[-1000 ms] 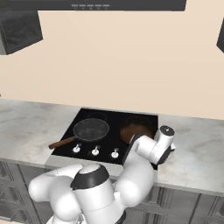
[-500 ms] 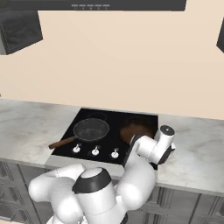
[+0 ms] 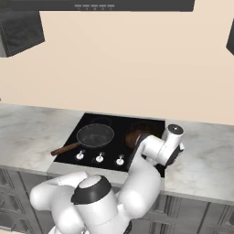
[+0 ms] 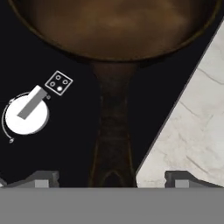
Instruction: Place both pans onto different burners. Then place the broccoli and the shrimp on different pans.
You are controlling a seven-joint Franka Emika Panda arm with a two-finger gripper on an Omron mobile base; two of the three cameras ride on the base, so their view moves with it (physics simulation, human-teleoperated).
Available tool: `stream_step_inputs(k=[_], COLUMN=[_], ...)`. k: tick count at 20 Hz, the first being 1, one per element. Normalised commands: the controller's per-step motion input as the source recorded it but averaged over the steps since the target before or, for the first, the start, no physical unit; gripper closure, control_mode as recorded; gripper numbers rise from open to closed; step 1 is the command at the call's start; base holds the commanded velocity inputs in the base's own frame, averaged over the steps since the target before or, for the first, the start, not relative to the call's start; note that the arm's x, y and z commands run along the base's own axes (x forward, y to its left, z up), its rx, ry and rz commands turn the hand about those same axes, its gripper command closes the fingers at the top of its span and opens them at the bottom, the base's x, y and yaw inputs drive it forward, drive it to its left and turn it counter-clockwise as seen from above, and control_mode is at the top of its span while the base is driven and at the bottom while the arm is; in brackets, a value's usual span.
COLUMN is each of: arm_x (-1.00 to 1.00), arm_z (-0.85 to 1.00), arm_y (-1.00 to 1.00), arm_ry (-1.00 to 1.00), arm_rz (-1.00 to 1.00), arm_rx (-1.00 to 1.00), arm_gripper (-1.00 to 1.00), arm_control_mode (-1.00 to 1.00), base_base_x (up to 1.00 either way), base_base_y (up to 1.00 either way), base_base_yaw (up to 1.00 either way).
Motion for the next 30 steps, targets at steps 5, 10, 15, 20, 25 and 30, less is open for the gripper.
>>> stream_step_inputs(k=[5,10,15,20,25,30], arm_x=[-0.02,-0.30,-0.41,-0.38,-0.47,-0.53], arm_z=[0.77,0.74,0.57,0.50,0.29,0.11], arm_y=[0.03,0.14,0.21,0.27,0.27,0.19], arm_ry=[0.00,0.01,0.00,0.00,0.00,0.00], arm_rz=[-0.05,-0.19,-0.23,-0.19,-0.14,-0.14], arm_rx=[-0.04,-0.06,-0.04,-0.03,-0.01,0.00], arm_gripper=[-1.00,-1.00,-1.00,-1.00,-1.00,-1.00], arm_control_mode=[-1.00,-1.00,-1.00,-1.00,-1.00,-1.00], base_base_x=[0.00,0.00,0.00,0.00,0.00,0.00], base_base_y=[0.00,0.00,0.00,0.00,0.00,0.00], base_base_yaw=[0.00,0.00,0.00,0.00,0.00,0.00])
